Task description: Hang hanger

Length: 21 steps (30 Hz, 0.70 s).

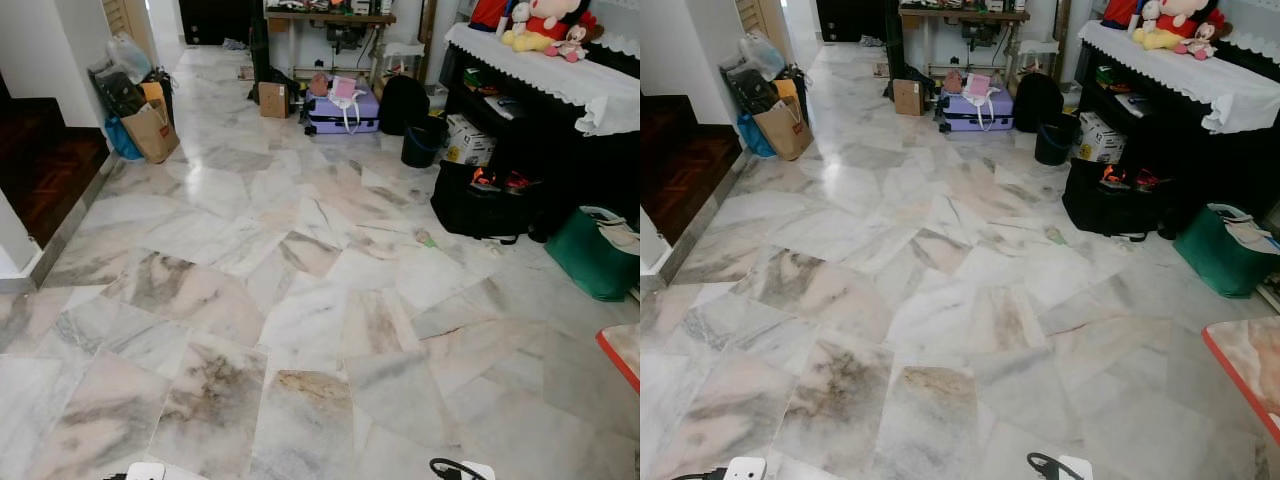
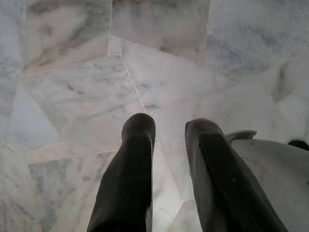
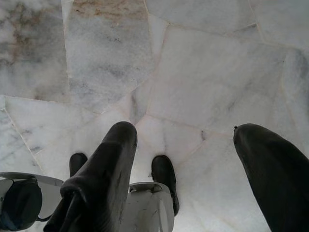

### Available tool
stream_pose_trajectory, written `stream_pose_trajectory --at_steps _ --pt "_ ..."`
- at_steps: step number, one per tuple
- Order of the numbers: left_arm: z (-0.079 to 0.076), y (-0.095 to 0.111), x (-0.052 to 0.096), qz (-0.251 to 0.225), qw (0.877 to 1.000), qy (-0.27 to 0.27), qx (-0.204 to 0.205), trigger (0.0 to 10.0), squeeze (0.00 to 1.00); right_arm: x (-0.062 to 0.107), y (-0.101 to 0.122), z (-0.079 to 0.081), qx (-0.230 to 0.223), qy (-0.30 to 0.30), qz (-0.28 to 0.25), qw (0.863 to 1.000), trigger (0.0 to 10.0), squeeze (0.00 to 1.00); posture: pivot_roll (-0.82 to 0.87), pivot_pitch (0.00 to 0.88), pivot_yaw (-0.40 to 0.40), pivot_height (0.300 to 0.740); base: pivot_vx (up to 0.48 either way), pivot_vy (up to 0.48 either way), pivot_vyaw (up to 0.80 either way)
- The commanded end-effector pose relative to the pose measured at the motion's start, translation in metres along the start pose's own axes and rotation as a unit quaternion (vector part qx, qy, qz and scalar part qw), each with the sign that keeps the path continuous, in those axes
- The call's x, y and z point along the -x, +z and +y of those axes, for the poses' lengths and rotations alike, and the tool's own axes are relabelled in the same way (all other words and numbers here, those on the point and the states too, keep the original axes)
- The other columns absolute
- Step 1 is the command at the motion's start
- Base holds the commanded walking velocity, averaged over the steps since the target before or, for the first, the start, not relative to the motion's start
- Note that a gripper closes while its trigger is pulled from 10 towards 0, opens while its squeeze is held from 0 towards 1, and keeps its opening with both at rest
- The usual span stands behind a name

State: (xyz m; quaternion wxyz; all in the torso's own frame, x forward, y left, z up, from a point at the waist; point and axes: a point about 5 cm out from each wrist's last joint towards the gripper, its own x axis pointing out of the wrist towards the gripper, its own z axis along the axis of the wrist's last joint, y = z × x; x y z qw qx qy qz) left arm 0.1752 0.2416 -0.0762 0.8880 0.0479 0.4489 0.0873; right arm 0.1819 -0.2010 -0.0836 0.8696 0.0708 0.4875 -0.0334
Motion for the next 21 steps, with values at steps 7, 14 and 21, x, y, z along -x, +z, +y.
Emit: stream_pose_trajectory --at_steps 7,14,21 --pt "0.0019 -0.0006 0.0006 -0.006 1.000 0.008 -0.020 10.0 0.00 0.0006 -0.0025 -0.0021 0.002 -0.001 0.006 1.000 10.0 0.00 0.18 0.000 -0.028 0.740 0.000 -0.069 -0.77" --pt "0.0017 -0.0006 0.0005 -0.005 1.000 0.010 -0.002 10.0 0.00 0.0006 -0.0025 -0.0022 0.002 0.000 0.005 1.000 10.0 0.00 0.18 0.000 -0.028 0.740 0.000 -0.206 -0.77" --pt "0.0006 -0.0004 0.0004 -0.007 1.000 0.009 0.002 10.0 0.00 0.0007 -0.0024 -0.0026 0.002 0.000 0.005 1.000 10.0 0.00 0.17 0.000 -0.028 0.740 0.000 0.000 -0.77"
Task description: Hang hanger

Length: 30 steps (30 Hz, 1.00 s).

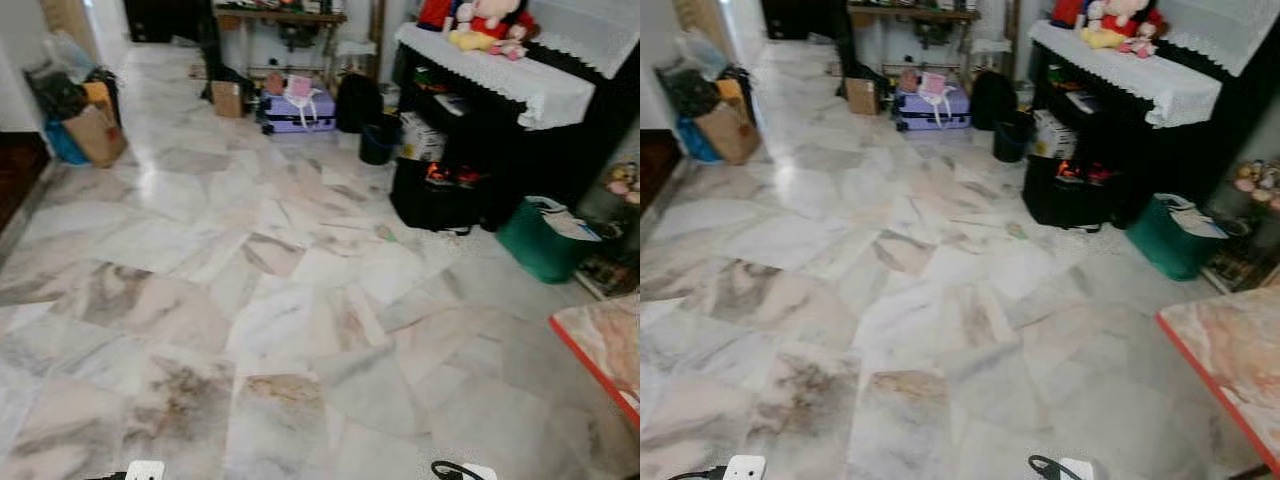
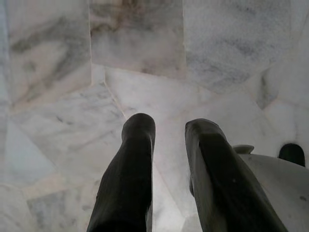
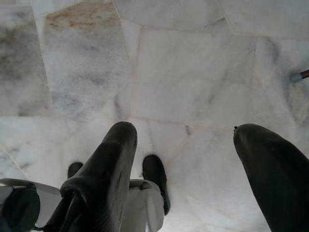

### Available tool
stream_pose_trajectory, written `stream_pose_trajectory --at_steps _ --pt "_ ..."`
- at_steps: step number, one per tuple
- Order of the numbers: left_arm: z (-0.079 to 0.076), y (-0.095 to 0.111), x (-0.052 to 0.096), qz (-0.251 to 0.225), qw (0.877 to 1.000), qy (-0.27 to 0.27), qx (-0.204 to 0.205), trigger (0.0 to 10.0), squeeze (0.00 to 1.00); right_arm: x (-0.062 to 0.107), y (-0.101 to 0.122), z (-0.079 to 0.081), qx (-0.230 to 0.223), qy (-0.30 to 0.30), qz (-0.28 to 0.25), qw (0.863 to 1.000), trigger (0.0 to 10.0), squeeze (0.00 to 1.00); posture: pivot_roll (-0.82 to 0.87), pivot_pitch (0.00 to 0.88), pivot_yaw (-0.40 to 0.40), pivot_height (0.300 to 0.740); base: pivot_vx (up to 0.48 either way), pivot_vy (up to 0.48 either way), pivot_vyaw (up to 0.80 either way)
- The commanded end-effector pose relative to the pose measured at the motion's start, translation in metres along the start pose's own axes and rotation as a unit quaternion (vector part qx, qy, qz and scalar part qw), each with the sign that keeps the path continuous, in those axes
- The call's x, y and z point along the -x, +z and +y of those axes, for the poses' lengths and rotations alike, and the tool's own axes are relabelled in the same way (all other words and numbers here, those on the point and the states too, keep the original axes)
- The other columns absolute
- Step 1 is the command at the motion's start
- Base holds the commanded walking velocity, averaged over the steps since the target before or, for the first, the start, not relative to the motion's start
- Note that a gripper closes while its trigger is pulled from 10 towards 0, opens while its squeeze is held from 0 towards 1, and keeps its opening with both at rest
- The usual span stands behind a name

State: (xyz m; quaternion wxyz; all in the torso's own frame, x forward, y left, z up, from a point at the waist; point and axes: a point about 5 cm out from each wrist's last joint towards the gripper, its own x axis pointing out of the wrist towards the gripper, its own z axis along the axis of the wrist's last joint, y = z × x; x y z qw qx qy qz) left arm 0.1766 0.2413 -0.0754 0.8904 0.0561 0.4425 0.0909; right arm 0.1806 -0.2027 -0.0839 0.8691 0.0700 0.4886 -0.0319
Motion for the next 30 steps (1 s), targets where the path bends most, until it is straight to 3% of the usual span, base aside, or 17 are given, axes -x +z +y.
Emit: stream_pose_trajectory --at_steps 1,7,11,30 --pt "0.0007 -0.0019 0.0005 0.000 1.000 0.001 0.008 10.0 0.00 0.0003 -0.0015 -0.0009 0.000 -0.001 0.004 1.000 10.0 0.00 0.17 0.000 -0.028 0.740 0.000 0.000 -0.77" --pt "0.0004 -0.0015 0.0006 -0.003 1.000 0.002 0.010 10.0 0.00 0.0003 -0.0014 -0.0012 -0.001 0.000 0.004 1.000 10.0 0.00 0.17 0.000 -0.030 0.740 0.000 0.000 -0.77" --pt "0.0033 0.0005 0.0005 -0.008 0.999 0.017 -0.028 10.0 0.00 0.0004 -0.0017 -0.0014 -0.004 0.000 0.004 1.000 10.0 0.00 0.17 0.000 -0.031 0.740 0.000 -0.360 -0.77" --pt "-0.0003 0.0027 0.0005 -0.023 1.000 0.008 0.008 10.0 0.00 0.0006 -0.0013 -0.0028 -0.003 0.000 0.004 1.000 10.0 0.00 0.17 0.000 -0.035 0.740 0.000 -0.051 -0.77"
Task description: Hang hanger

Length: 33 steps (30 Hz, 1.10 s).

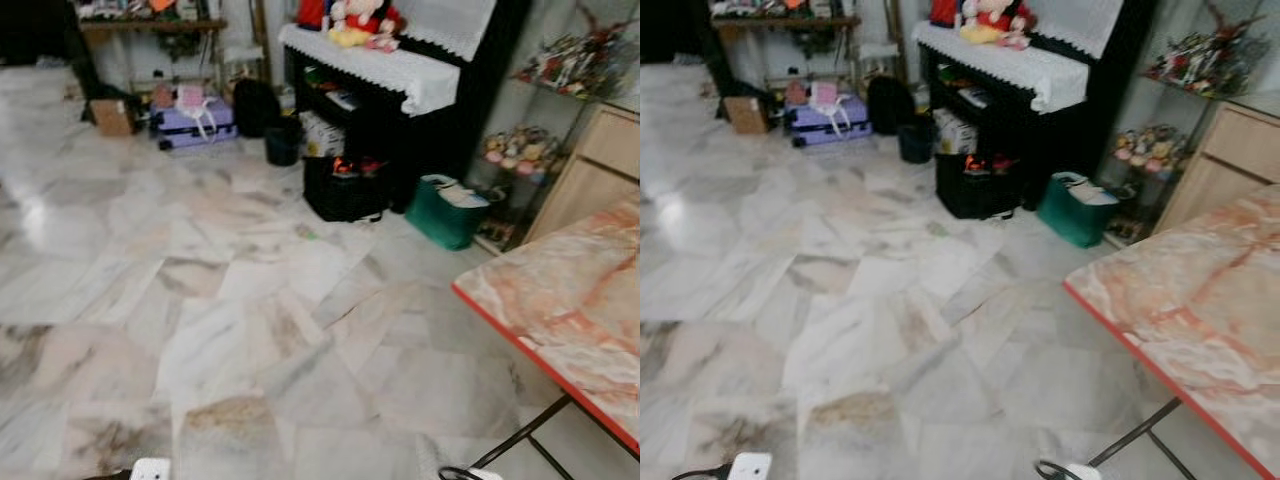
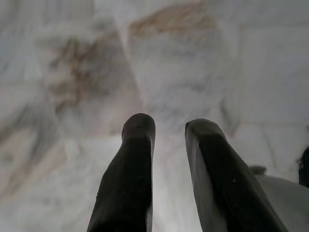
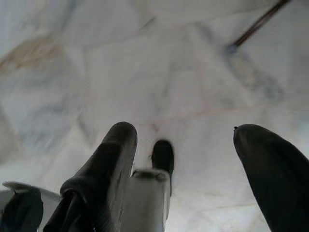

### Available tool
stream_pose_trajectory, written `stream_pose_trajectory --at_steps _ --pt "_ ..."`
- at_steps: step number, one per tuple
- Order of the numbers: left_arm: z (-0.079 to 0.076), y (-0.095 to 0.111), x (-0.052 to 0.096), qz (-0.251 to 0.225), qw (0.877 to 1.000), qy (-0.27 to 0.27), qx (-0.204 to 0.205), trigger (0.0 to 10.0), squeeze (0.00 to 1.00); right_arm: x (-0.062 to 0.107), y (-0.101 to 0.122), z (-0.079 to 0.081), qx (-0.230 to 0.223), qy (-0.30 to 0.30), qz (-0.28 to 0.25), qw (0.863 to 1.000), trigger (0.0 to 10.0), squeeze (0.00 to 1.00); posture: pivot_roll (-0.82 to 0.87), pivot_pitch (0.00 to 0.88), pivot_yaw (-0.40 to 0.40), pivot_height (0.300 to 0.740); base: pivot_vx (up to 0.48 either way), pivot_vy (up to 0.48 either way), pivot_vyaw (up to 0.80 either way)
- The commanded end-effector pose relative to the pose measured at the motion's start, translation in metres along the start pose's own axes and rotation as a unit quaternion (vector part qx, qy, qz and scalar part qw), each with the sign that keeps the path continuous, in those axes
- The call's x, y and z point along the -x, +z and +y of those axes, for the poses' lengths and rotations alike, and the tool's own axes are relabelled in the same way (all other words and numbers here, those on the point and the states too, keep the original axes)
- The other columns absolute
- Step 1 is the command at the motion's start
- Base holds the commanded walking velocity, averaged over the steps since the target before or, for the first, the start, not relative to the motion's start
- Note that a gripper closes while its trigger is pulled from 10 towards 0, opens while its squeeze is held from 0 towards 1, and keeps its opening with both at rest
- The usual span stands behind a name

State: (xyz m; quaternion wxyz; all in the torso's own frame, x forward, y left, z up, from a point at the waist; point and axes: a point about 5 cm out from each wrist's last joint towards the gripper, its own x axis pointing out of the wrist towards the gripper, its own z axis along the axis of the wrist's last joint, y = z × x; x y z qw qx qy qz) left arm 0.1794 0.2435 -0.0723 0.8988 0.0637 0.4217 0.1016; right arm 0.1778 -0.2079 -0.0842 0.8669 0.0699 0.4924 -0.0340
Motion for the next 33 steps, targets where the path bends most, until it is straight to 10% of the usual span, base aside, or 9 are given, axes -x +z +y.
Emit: stream_pose_trajectory --at_steps 1,33 --pt "-0.003 0.000 0.000 -0.005 1.000 -0.007 0.005 10.0 0.00 -0.001 0.000 0.003 -0.002 0.003 0.000 1.000 10.0 0.00 0.17 0.000 -0.035 0.740 0.000 0.000 -0.77" --pt "-0.008 0.002 0.000 -0.006 0.998 -0.051 0.043 10.0 0.00 -0.001 0.000 0.006 -0.016 0.007 -0.003 1.000 10.0 0.00 0.15 0.000 -0.009 0.740 0.000 0.000 -0.77"
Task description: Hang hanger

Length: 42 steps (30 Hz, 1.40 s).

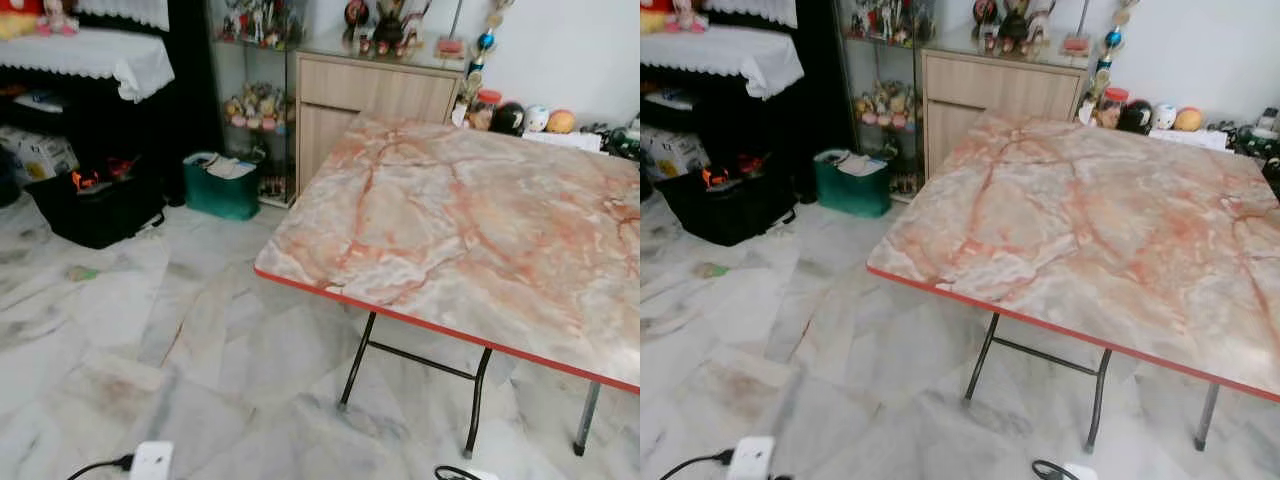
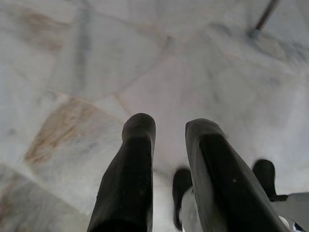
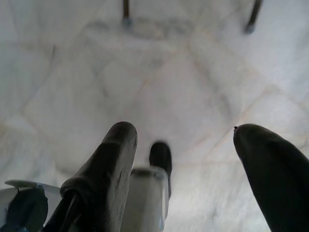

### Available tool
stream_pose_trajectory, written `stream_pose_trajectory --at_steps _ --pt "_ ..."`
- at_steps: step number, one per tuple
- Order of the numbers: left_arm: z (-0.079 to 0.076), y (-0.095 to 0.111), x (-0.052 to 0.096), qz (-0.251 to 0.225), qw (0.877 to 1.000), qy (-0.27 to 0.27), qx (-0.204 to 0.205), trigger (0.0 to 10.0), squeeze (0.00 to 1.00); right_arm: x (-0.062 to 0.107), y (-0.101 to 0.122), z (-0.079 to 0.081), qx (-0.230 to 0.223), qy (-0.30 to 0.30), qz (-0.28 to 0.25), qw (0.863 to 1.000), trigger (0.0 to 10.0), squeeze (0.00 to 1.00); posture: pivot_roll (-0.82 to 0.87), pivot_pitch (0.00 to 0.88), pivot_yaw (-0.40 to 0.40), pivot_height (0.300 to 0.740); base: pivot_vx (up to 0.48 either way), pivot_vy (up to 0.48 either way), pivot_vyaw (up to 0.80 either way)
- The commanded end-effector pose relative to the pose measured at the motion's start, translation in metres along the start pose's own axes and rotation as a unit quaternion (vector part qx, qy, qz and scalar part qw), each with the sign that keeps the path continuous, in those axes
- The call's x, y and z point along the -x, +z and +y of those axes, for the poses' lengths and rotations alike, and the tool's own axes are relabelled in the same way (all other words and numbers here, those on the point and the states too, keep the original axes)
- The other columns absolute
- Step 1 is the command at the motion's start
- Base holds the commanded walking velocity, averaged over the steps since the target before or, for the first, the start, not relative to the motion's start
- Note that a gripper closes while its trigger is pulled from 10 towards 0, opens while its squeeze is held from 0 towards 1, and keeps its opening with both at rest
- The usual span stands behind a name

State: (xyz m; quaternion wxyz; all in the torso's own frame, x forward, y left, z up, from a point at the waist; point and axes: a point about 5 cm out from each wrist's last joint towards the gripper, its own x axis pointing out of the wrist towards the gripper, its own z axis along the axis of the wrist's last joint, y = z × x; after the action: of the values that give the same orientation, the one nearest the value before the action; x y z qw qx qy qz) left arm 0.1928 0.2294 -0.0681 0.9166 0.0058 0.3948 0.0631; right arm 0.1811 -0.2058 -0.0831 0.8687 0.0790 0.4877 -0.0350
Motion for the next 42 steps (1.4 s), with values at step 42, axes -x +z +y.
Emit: stream_pose_trajectory --at_steps 42 --pt "0.030 -0.041 0.016 0.080 0.995 0.037 -0.042 10.0 0.00 0.000 0.000 0.000 -0.039 -0.017 -0.008 0.999 10.0 0.00 0.12 0.000 0.006 0.740 0.000 -0.349 -0.11"
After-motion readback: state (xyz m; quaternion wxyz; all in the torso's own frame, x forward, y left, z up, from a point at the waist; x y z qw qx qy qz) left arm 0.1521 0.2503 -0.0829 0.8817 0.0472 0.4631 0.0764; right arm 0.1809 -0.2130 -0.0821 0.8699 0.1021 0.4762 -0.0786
